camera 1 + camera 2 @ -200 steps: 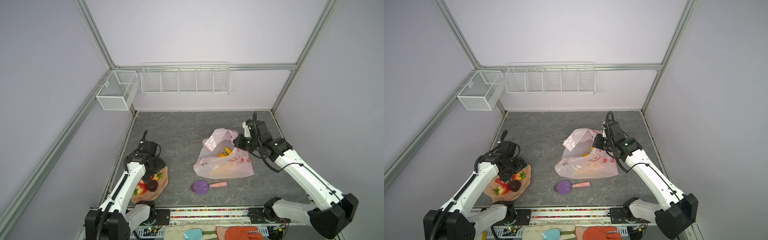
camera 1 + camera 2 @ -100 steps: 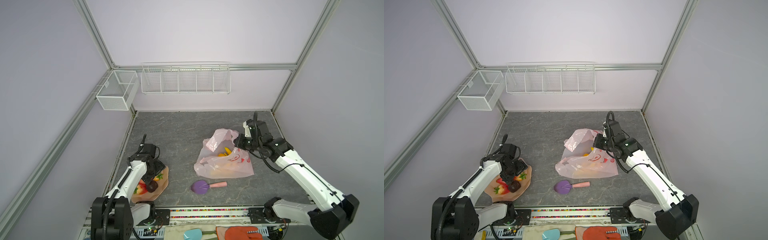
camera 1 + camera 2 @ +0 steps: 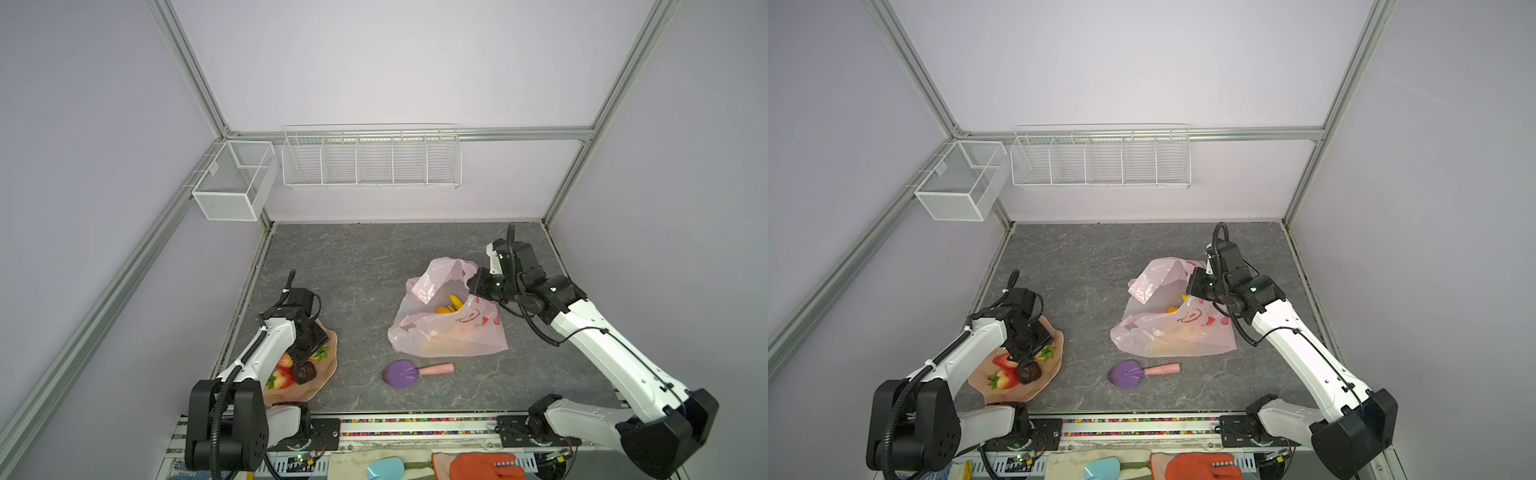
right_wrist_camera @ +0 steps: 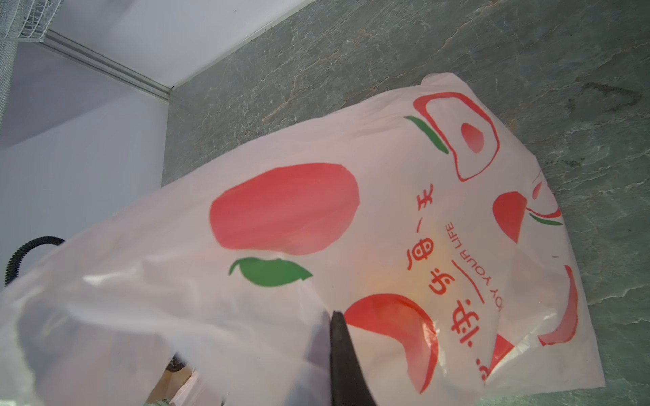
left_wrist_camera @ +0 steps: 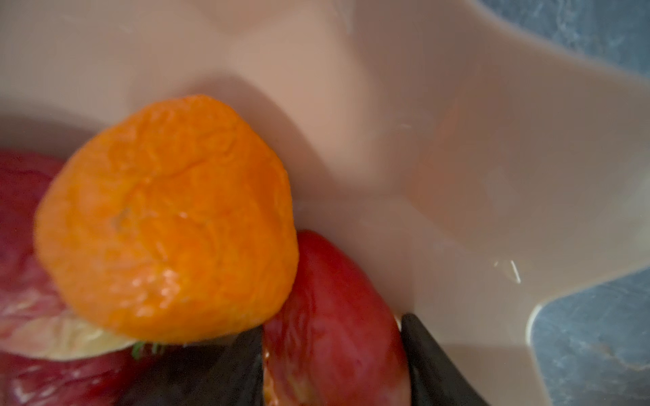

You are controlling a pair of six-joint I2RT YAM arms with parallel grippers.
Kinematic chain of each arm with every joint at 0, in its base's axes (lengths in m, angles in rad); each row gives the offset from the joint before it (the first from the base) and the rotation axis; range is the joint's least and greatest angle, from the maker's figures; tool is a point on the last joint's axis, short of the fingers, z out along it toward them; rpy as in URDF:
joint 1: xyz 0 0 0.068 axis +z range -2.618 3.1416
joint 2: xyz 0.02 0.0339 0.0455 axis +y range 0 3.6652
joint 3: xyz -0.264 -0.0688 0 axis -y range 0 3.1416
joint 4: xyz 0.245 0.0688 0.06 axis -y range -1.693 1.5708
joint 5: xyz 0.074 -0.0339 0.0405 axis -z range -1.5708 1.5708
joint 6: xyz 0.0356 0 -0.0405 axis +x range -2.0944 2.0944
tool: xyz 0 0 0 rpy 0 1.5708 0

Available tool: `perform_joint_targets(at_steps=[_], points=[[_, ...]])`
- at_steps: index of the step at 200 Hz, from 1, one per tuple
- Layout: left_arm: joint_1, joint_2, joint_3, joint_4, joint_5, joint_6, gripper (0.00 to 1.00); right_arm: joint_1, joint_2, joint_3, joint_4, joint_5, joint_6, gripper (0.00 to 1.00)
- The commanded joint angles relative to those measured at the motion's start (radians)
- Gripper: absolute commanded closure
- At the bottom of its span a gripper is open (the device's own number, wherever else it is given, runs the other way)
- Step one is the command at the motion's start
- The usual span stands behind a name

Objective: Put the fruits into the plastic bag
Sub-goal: 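Lower the left gripper onto the red-yellow strawberry and close it, then carry the strawberry with the left gripper into the bag's opening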

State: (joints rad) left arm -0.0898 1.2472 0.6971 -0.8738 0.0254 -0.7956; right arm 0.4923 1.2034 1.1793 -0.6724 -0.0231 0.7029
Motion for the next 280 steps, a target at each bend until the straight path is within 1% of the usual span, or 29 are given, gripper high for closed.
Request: perform_joint_targets(at_steps=[1,29,52,85,103,121,135,152,177,190,226,247,280], points=[[0.005,-0.009,0.026,-0.026,0.011,0.016,0.55,-0.006,-0.019,0.016,-0.011,0.013,-0.01,0.94],[0.005,-0.028,0.086,-0.077,0.009,0.039,0.66,-0.005,-0.018,0.019,-0.011,0.016,-0.012,0.94],[0.005,-0.064,0.151,-0.129,-0.01,0.059,0.69,-0.006,-0.017,0.022,-0.013,0.018,-0.013,0.94],[0.005,-0.109,0.235,-0.158,0.023,0.107,0.7,-0.005,-0.013,0.025,-0.016,0.02,-0.017,0.94],[0.004,-0.131,0.279,-0.164,0.043,0.126,0.73,-0.005,-0.011,0.026,-0.018,0.02,-0.019,0.94],[-0.023,-0.16,0.33,-0.165,0.054,0.179,0.74,-0.005,-0.008,0.029,-0.021,0.023,-0.023,0.94],[-0.086,-0.178,0.374,-0.155,0.037,0.24,0.74,-0.005,-0.006,0.03,-0.022,0.023,-0.025,0.94],[-0.194,-0.184,0.431,-0.129,0.013,0.329,0.75,-0.006,0.0,0.032,-0.026,0.023,-0.031,0.94],[-0.409,-0.176,0.505,-0.082,-0.064,0.493,0.77,-0.005,0.007,0.036,-0.033,0.024,-0.037,0.94],[-0.521,-0.165,0.531,-0.058,-0.094,0.597,0.79,-0.005,0.01,0.039,-0.034,0.024,-0.037,0.94],[-0.782,-0.113,0.589,-0.03,-0.12,0.884,0.8,-0.006,0.018,0.047,-0.041,0.03,-0.044,0.94],[-0.863,-0.065,0.617,-0.022,-0.12,0.991,0.8,-0.005,0.021,0.051,-0.044,0.032,-0.049,0.94],[-0.933,0.048,0.711,-0.089,-0.141,1.087,0.82,-0.006,0.022,0.056,-0.051,0.037,-0.05,0.94]])
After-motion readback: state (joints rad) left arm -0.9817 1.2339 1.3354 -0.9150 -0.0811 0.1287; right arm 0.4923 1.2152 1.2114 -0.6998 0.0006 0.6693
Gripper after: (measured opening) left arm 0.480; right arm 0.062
